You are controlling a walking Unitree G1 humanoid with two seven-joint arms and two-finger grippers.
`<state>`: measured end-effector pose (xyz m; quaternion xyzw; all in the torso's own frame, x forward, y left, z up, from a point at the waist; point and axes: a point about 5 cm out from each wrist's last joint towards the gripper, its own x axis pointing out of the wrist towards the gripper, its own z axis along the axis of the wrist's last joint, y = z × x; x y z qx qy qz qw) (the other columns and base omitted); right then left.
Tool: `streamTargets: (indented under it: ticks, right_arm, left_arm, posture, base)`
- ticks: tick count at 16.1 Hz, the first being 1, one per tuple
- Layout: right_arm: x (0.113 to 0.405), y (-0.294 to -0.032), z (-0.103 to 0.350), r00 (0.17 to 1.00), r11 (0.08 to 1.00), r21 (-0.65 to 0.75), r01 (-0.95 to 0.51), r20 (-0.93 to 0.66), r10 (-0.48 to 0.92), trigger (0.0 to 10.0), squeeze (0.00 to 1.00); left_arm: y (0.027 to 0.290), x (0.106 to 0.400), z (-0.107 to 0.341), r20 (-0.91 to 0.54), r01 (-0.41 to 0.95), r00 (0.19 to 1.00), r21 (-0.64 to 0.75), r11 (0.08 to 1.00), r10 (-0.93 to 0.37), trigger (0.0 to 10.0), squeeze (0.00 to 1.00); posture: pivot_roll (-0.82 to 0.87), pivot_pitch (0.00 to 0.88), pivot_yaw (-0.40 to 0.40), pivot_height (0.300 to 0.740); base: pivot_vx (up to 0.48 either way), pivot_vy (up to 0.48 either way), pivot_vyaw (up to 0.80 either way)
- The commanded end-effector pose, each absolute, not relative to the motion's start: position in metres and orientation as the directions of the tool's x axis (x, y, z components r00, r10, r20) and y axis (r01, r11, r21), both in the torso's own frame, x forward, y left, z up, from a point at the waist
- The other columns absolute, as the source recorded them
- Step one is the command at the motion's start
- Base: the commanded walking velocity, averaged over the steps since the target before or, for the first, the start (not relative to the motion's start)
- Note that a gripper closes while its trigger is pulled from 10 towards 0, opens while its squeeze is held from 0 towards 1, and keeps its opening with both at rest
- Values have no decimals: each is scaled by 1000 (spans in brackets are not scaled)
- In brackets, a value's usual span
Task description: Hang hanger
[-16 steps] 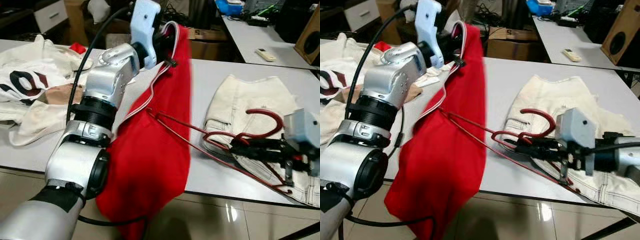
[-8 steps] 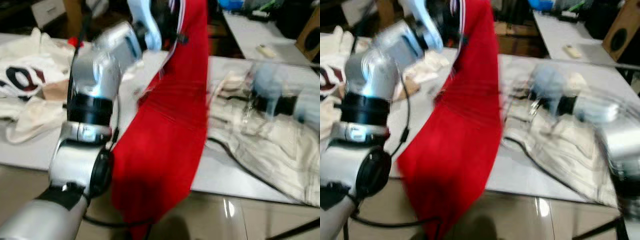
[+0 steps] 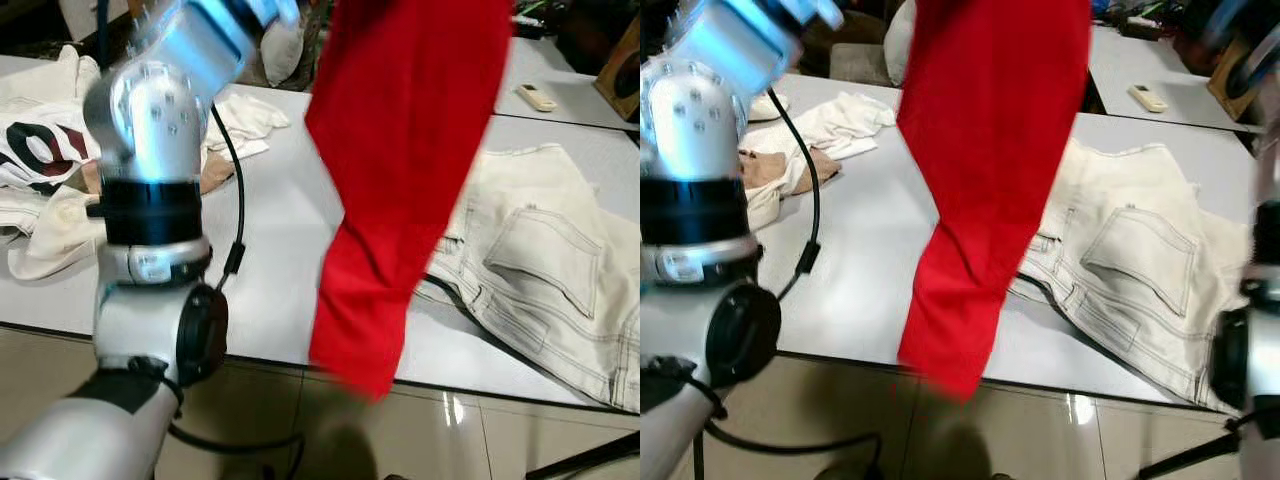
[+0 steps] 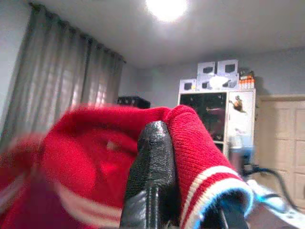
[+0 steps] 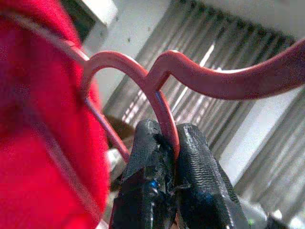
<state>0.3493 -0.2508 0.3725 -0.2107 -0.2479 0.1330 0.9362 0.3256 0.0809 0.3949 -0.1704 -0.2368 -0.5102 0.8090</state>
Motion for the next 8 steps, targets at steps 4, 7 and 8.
streamTargets:
  ticks: [4, 7, 8]
  right_arm:
    - [341, -241, 337, 790, 808, -482, -338, 321, 522, 10000, 0]
    - [320, -226, 297, 714, 673, -478, -564, 128, 689, 10000, 0]
    - [308, -220, 276, 671, 600, -468, -648, 21, 741, 10000, 0]
  left_arm:
    - [75, 323, 378, 483, 877, 442, -55, 478, -756, 10000, 0]
    - [76, 340, 371, 424, 811, 557, -90, 578, -715, 10000, 0]
    - [77, 348, 369, 403, 783, 596, -99, 614, -694, 10000, 0]
  posture:
    - [-75, 0, -35, 740]
    - [-69, 0, -33, 740]
    - [-71, 0, -28, 740]
  base:
    - [0, 0, 0]
    - [0, 0, 0]
    - [0, 0, 0]
